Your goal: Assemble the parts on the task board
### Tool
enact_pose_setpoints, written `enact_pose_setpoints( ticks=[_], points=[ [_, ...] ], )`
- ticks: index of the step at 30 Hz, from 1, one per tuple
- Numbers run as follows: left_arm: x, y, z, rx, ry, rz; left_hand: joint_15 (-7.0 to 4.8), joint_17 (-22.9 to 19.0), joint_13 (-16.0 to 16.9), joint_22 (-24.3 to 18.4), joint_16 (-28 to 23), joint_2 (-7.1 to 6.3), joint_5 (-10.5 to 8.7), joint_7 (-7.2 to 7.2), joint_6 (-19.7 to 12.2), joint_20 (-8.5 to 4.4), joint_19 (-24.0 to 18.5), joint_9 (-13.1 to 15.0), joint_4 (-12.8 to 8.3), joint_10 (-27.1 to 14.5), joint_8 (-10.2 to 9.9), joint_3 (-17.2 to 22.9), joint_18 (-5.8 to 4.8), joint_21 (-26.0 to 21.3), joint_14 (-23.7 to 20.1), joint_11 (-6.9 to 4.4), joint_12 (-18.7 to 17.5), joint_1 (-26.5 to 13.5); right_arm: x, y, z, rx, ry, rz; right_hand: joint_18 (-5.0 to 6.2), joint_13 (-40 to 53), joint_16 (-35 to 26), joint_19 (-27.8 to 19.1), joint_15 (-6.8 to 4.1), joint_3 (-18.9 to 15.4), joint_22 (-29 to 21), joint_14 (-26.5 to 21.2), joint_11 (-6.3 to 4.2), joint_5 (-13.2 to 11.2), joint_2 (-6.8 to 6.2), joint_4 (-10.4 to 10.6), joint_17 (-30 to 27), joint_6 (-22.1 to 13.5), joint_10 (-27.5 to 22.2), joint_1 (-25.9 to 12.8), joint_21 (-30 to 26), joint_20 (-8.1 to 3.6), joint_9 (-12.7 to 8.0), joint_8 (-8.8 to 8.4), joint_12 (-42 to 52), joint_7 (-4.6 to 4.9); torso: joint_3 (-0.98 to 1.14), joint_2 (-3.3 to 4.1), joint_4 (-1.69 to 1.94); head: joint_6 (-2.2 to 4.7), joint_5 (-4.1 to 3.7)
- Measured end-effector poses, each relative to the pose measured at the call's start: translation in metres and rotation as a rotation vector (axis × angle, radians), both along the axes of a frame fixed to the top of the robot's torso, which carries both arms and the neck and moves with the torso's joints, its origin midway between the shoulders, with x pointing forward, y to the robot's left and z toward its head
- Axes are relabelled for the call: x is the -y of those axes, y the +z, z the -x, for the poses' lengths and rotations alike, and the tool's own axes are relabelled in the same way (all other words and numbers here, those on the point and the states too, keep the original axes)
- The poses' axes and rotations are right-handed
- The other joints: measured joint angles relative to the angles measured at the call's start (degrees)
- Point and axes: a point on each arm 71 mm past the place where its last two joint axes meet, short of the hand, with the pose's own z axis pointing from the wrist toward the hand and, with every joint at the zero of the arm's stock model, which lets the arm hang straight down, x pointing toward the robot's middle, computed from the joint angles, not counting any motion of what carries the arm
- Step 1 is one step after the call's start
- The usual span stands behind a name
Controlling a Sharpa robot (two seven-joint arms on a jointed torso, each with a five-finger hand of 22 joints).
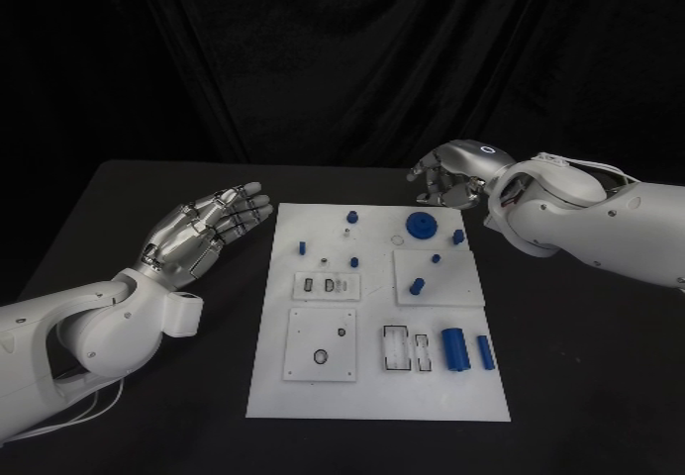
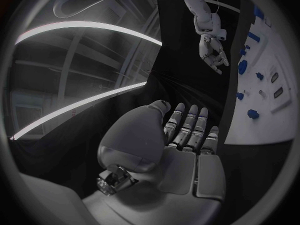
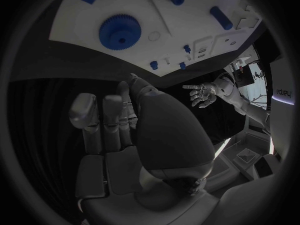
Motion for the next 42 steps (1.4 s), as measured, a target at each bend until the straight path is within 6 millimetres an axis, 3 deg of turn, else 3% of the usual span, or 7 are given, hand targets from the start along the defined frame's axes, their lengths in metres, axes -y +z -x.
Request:
enact_pose_setpoints(
  ticks=[2, 4, 7, 11, 19, 32, 42],
  points=[
    [0.001, 0.0, 0.0, 0.0, -0.002, 0.001, 0.0, 0.0, 0.0, 0.0, 0.0, 0.0, 0.0, 0.0, 0.0, 0.0, 0.0, 0.0, 0.0, 0.0, 0.0, 0.0, 0.0, 0.0, 0.0, 0.0, 0.0, 0.0, 0.007, -0.002, 0.002, -0.012, -0.021, 0.006, -0.12, 11.4, 4.2, 2.3, -0.03, -0.8, 3.4, 3.0, -0.11, 0.0, -0.08, 0.8, 9.5, 0.8, 6.1, -1.2, 2.5, -0.05, 0.0, 0.0, 8.2, 0.0, -0.07, -0.08, -0.14, -0.03, -0.1],
    [0.002, 0.0, 0.0, 0.0, -0.004, 0.002, 0.0, 0.1, 0.0, 0.0, 0.0, 0.0, 0.0, 0.0, 0.0, 0.0, 0.0, 0.0, 0.0, 0.0, 0.0, 0.0, -0.01, 0.0, 0.0, 0.0, 0.0, 0.0, 0.013, -0.004, 0.003, -0.022, -0.045, 0.017, -1.88, 22.6, 8.2, 5.0, 0.08, -1.9, 7.1, 5.9, -0.06, 0.0, -0.2, 1.9, 18.7, 1.7, 12.3, -2.9, 5.4, 0.02, 0.0, 0.0, 15.9, 0.03, -0.14, -0.15, -0.2, -0.14, -0.25],
    [0.002, 0.0, -0.001, 0.0, -0.003, 0.001, 0.21, 0.1, 0.0, 0.0, 0.4, 0.0, 0.0, 0.0, 0.0, 0.0, 0.0, 0.0, -0.2, 0.0, 0.0, 0.2, -0.01, 0.0, 0.2, 0.0, 0.0, 0.0, 0.018, -0.01, 0.004, -0.03, -0.071, 0.039, -2.86, 33.1, 12.1, 8.4, 0.14, -3.1, 8.2, 6.7, -0.01, -0.3, -0.62, 4.0, 25.5, 2.9, 18.5, -5.4, 8.9, 0.16, 0.0, 0.0, 23.4, 0.02, -0.23, -0.23, -0.3, -0.28, -0.35],
    [0.002, -0.001, -0.002, -0.001, -0.004, 0.002, 0.01, 0.1, 0.0, 0.0, 0.4, 0.0, 0.0, 0.0, 0.0, 0.0, 0.0, 0.0, -0.2, 0.0, 0.0, 0.2, 0.0, 0.0, 0.4, 0.0, 0.0, 0.0, 0.023, -0.016, 0.004, -0.035, -0.097, 0.071, -4.09, 35.0, 15.0, 10.4, 0.14, -4.4, 8.3, 6.7, -0.11, -0.4, -1.37, 6.2, 26.1, 3.5, 21.6, -7.5, 12.1, 0.17, 0.0, 0.0, 29.0, 0.09, -0.22, -0.25, -0.42, -0.34, -0.36],
    [0.002, -0.001, -0.002, -0.001, -0.005, 0.003, 0.01, 0.1, 0.0, 0.0, 0.4, 0.0, 0.0, 0.0, 0.0, 0.0, 0.0, 0.0, 0.0, 0.0, 0.0, 0.3, -0.01, 0.0, 0.4, -0.01, 0.0, 0.0, 0.023, -0.023, 0.005, -0.042, -0.109, 0.111, -4.97, 35.0, 17.6, 10.4, 0.14, -5.4, 8.3, 6.7, -0.11, -0.6, -2.24, 8.4, 26.1, 3.3, 21.6, -9.8, 15.1, 0.17, -0.7, -1.72, 33.9, 0.1, -0.2, -0.23, -0.34, -0.47, -0.41],
    [0.002, -0.001, -0.003, -0.001, -0.006, 0.004, 0.01, 0.1, 0.0, 0.0, 0.8, 0.0, 0.0, 0.0, 0.0, 0.0, 0.4, 0.0, 0.0, 0.0, 0.0, 0.3, -0.01, 0.0, 0.4, -0.01, 0.0, 0.0, 0.015, -0.036, 0.008, -0.068, -0.087, 0.139, -4.96, 34.9, 17.9, 10.6, -0.07, -5.6, 8.3, 6.9, -0.31, -1.3, -2.43, 8.6, 26.1, 3.3, 21.8, -10.0, 15.4, -0.03, -1.0, -2.05, 34.5, -0.32, -0.28, -0.24, -0.15, -0.53, -0.69],
    [0.001, -0.002, -0.004, -0.001, -0.002, 0.002, 0.2, 0.1, 0.0, 0.0, 0.8, 0.0, 0.0, 0.0, 0.0, 0.0, 0.4, 0.0, 0.0, 0.0, 0.0, 0.3, -0.01, 0.0, 0.6, -0.01, 0.0, 0.0, 0.01, -0.042, 0.008, -0.077, -0.075, 0.143, -4.95, 34.9, 17.9, 10.6, -0.07, -5.4, 8.3, 6.9, -0.31, -1.3, -2.39, 8.4, 26.1, 3.3, 21.8, -9.9, 15.4, -0.03, -1.1, -2.05, 34.5, -0.32, -0.34, -0.3, -0.34, -0.9, -0.33]
  ],
)
